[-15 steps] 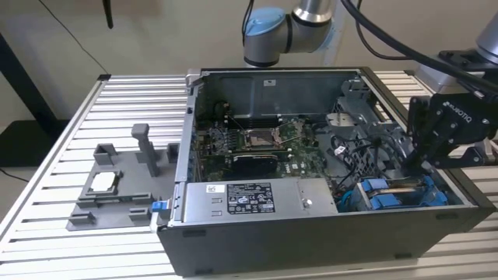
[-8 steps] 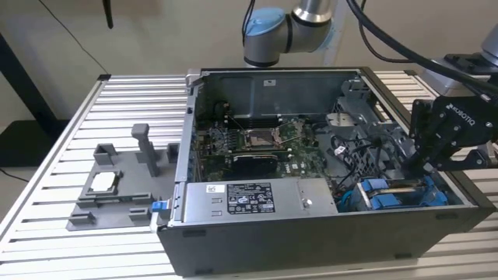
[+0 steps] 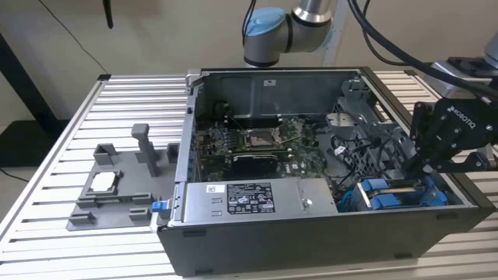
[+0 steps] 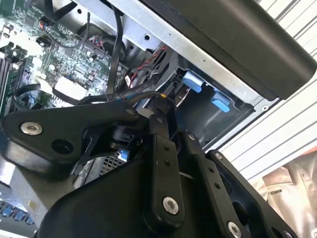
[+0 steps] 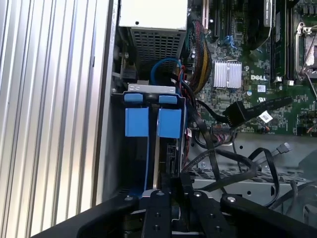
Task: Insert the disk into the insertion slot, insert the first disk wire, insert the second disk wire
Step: 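Insert the first disk wire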
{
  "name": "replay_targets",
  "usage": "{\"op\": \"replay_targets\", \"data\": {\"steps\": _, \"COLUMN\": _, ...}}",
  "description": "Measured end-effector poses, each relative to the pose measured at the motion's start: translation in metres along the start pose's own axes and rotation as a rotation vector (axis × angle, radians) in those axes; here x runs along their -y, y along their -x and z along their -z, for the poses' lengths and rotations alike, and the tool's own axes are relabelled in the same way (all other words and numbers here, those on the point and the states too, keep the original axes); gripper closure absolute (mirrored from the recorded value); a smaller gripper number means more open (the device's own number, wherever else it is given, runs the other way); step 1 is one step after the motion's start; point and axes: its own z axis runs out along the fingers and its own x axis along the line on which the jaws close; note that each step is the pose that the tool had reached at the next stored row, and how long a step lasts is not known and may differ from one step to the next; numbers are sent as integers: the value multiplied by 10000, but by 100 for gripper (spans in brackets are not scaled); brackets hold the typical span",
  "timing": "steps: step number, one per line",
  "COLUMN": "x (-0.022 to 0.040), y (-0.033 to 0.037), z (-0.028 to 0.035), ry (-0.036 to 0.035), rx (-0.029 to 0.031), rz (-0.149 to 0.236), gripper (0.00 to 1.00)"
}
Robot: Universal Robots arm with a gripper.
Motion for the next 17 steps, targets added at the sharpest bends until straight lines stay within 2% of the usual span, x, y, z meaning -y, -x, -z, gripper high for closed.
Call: {"op": "replay_targets", "data": {"steps": 17, "x": 21, "y": 4, "z": -39, "ry": -21, "rx": 3, "rz": -5, "gripper": 81}}
